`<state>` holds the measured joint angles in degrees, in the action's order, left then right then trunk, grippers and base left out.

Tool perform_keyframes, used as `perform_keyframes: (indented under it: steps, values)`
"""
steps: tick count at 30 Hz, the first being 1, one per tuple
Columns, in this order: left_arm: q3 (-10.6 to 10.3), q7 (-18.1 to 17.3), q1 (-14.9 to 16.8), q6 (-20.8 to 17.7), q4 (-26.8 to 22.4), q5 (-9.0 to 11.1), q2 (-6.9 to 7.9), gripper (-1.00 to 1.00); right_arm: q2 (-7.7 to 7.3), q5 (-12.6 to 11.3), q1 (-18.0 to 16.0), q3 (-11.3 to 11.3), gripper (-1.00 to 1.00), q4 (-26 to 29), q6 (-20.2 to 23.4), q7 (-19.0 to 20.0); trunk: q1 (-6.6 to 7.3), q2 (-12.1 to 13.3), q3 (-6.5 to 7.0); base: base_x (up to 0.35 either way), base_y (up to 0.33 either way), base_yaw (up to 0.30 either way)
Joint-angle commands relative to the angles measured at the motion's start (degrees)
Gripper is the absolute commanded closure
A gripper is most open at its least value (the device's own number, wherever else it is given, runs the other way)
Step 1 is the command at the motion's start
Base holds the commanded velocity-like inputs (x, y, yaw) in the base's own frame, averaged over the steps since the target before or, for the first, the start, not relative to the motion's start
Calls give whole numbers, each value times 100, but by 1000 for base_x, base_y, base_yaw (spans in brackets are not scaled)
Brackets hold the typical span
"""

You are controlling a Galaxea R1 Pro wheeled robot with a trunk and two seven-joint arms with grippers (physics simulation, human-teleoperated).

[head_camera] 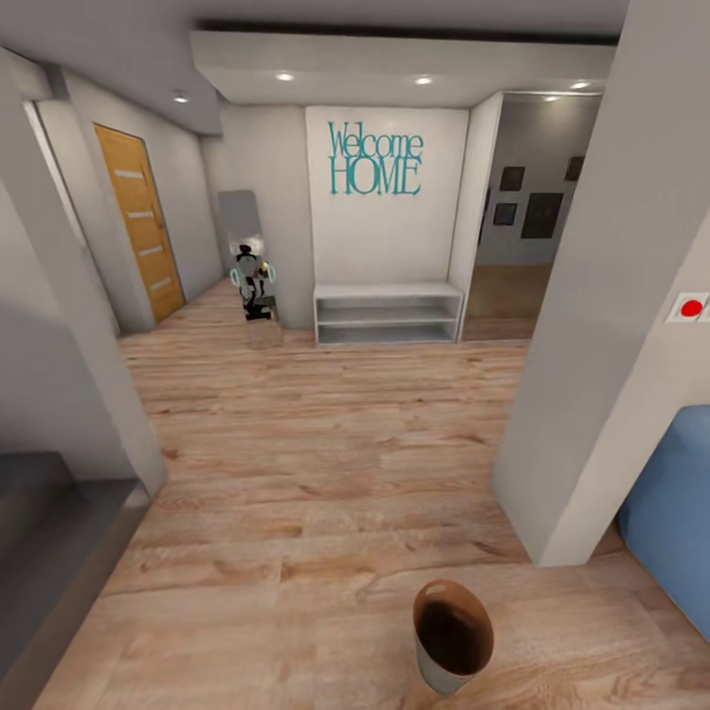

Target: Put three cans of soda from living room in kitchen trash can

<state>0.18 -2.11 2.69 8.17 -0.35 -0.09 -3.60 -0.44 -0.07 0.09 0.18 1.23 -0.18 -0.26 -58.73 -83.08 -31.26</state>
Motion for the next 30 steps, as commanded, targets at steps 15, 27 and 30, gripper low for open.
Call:
perform_keyframes:
  steps: [15, 27, 30]
  values:
    - [-8, 0, -1, 0, 0, -8, 0, -100, 0, -1, 0, 0, -100, 0, 0, 0, 0, 0, 0, 231, -104, 0]
    - [-2, 0, -1, 0, 0, 0, 0, -100, 1, 0, 0, 0, -100, 0, 1, 0, 0, 0, 0, 178, -66, 0]
    - [-1, 0, -4, 4, 0, 0, 0, -100, 1, 1, 0, 0, -100, 0, 1, 0, 0, 0, 0, 80, -3, 0]
